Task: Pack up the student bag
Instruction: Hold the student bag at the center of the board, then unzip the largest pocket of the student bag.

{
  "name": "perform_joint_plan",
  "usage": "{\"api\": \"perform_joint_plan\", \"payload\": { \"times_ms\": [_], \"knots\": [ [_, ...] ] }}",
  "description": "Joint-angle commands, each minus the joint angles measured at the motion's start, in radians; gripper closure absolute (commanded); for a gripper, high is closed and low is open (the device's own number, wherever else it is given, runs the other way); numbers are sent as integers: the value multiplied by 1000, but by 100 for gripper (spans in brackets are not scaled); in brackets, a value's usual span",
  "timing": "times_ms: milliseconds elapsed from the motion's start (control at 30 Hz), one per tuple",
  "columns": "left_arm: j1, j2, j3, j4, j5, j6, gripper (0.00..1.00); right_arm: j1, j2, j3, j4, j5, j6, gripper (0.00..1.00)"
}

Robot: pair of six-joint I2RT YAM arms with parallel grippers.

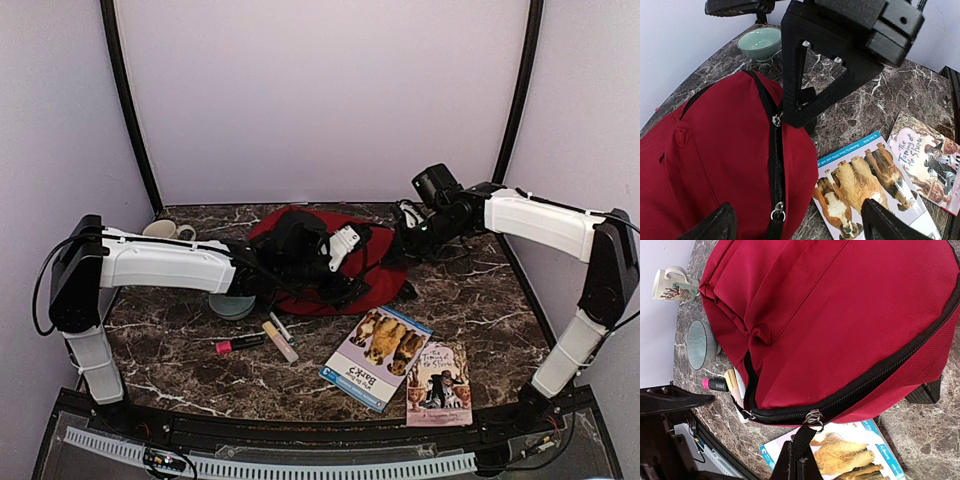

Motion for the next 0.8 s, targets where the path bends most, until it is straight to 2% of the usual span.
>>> {"api": "perform_joint_plan", "payload": {
  "times_ms": [0, 133, 367, 400, 500, 533, 767],
  "knots": [
    [-4, 81, 105, -78, 12, -17, 16, -6, -12, 12, 28, -29, -27, 100],
    [7, 142, 139, -69, 31, -66, 21, -6, -22, 8, 20, -25, -35, 100],
    [18, 211, 160, -52, 22, -106, 51, -18, -30, 20, -9, -20, -57, 100],
    [18, 215, 159, -48, 19, -102, 58, -21, -31, 23, -14, -20, -61, 100],
    [18, 222, 160, -35, 16, -86, 92, -34, -35, 33, -25, -14, -74, 100],
    [18, 223, 159, -30, 10, -84, 99, -40, -35, 36, -28, -11, -79, 100],
    [16, 203, 133, -19, 21, -103, 100, -151, -36, 44, -47, -38, -96, 100]
  ]
}}
